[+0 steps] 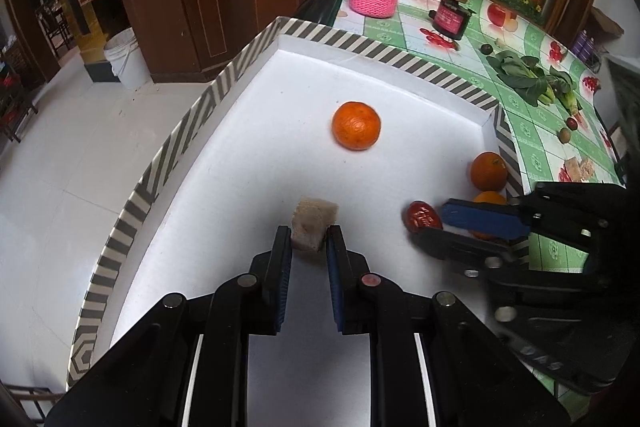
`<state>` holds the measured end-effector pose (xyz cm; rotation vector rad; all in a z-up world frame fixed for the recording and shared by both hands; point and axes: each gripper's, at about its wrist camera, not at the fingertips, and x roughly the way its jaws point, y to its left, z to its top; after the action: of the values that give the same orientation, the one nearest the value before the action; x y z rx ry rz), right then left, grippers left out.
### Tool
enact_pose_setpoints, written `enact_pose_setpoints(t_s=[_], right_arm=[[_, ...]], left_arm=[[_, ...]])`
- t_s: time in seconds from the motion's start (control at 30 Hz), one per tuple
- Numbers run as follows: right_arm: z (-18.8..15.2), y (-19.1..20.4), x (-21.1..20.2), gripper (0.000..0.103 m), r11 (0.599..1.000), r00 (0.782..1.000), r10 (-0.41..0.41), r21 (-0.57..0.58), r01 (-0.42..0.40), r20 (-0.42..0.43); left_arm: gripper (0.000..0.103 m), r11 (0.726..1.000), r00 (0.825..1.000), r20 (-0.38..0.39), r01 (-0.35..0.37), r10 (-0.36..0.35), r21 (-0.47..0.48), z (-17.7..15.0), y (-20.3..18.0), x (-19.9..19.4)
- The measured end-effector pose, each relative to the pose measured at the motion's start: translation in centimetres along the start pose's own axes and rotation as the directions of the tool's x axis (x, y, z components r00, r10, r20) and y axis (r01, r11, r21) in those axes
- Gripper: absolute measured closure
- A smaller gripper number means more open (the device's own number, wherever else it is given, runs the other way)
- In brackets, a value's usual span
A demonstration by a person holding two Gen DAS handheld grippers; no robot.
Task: Organize fruits
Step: 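Carry the beige cube and red date into the white tray and open both grippers, then withdraw both grippers from the tray toward the remaining items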
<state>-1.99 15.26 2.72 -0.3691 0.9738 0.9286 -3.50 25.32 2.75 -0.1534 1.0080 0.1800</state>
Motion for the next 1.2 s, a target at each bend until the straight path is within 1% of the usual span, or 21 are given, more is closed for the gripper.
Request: enact_pose_setpoints(t_s=[0.07,0.1,0.13,0.2,0.27,0.33,0.5,0.63,0.7,0.83,1.0,1.1,1.2], right_arm=[[-0.3,-0.3,-0.8,0.079,1.000,1.000,-0.006,0.008,0.006,0.011],[-0.5,-0.4,-1.3,0.078,1.000,1.000,-0.009,0.013,0.008,0.018],[-0.7,-0.5,-1.9,0.077,1.000,1.000,-0.009,0.017,0.008,0.028],[-1.1,-0.9,-3.1,0.075,1.000,0.999,-0.009,0.029,0.008,0.051],[-1.6,-1.3,-4.5,0.066,0.999,0.997,-0.008,0.041,0.005,0.075],[-2.2,-1.7,-5.9,0.062,0.998,0.995,-0.020,0.061,0.014,0.099],[-4.0,-2.9,-8.5,0.058,0.994,0.990,-0.035,0.110,0.020,0.138],[-5.9,-3.8,-9.9,0.049,0.988,0.988,-0.045,0.152,0.022,0.149],[-6.8,-4.4,-10.6,0.049,0.985,0.987,-0.052,0.171,0.026,0.150],[-9.4,-6.5,-12.8,0.046,0.972,0.982,-0.104,0.224,0.067,0.155],[-13.0,-10.1,-15.5,0.045,0.941,0.973,-0.185,0.309,0.135,0.139],[-15.5,-12.4,-17.0,0.045,0.916,0.966,-0.233,0.358,0.180,0.112],[-17.4,-13.9,-18.0,0.045,0.895,0.960,-0.264,0.395,0.208,0.091]], left_arm=[[0.072,1.000,1.000,0.004,-0.009,0.009,-0.008,-0.2,0.3,-0.2],[0.059,1.000,1.000,0.009,-0.011,0.011,-0.012,-0.2,0.3,-0.4],[0.048,1.000,1.000,0.017,-0.012,0.013,-0.014,-0.3,0.3,-0.6],[0.042,1.000,0.999,0.035,-0.017,0.018,-0.017,-0.5,0.2,-1.2],[0.042,1.000,0.999,0.046,-0.018,0.019,-0.011,-0.6,-0.1,-1.7],[0.042,1.000,0.998,0.057,-0.017,0.017,-0.004,-0.6,-0.5,-2.2],[0.042,1.000,0.997,0.076,0.012,-0.014,0.022,-0.7,-2.5,-3.2],[0.042,0.998,0.996,0.085,0.034,-0.038,0.057,-0.9,-4.5,-3.9],[0.042,0.996,0.995,0.083,0.055,-0.061,0.072,-0.9,-5.6,-4.1],[0.042,0.990,0.992,0.079,0.090,-0.099,0.107,-1.2,-8.1,-4.4],[0.042,0.977,0.985,0.072,0.147,-0.159,0.155,-1.0,-11.7,-4.6],[0.042,0.966,0.980,0.058,0.177,-0.191,0.189,-1.0,-14.0,-4.6],[0.042,0.955,0.976,0.043,0.198,-0.212,0.220,-1.0,-16.1,-4.4]])
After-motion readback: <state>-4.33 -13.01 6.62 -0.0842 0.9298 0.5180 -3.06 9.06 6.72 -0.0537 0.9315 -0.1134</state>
